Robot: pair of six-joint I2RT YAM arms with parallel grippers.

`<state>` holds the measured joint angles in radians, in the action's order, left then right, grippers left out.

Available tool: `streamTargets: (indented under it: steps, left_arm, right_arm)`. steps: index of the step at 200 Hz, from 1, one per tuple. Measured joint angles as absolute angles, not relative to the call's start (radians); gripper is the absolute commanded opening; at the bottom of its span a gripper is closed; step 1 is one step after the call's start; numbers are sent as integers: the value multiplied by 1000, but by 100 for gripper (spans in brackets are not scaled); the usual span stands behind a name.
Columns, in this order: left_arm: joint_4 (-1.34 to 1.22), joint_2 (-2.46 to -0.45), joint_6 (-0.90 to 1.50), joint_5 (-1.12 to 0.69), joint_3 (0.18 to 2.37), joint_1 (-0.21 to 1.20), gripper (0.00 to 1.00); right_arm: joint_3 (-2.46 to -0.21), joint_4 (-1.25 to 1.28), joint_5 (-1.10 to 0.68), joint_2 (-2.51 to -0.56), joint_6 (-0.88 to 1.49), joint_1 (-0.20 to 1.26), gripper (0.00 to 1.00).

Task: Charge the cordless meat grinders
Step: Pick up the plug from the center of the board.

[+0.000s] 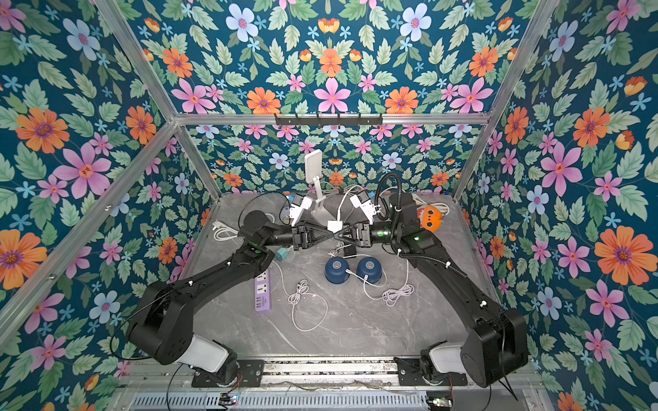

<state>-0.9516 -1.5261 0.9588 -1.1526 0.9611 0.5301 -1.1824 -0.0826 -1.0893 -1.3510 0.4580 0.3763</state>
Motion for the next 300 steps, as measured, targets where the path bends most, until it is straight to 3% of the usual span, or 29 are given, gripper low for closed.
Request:
streamTargets:
  steps: [11, 59, 78, 107, 136, 189, 259, 300]
  left_arm:
    - [-978, -1536, 981, -1153, 961, 530, 14]
    - [-1050, -1549, 1014, -1152, 955, 531, 7]
    - [-1067, -1552, 1013, -1152, 947, 533, 6]
    - [-1068, -1557, 1013, -1154, 928, 532, 5]
    - [-1057, -1556, 1002, -1169, 912, 532, 5]
    - [-909, -1528, 889, -1179, 943, 531, 3]
    - [-263, -1475, 433, -1178, 1095, 530, 2]
    - [159, -1430, 132, -1164, 1147, 530, 2]
  right_arm:
    - [-1182, -83, -1084, -1351, 453, 376, 0]
    - [-1183, -96, -1086, -1343, 467, 379, 61]
    - [-1183, -110, -1079, -1333, 467, 381, 74]
    - [-1196, -112, -1062, -1330, 472, 364, 75]
    - [-1214, -112, -1066, -1340, 479, 355, 69]
    - [-1172, -233, -1077, -1298, 437, 353, 72]
    - [-1158, -604, -925, -946, 252, 352, 87]
    - [-1419, -670, -844, -1084, 146, 352, 85]
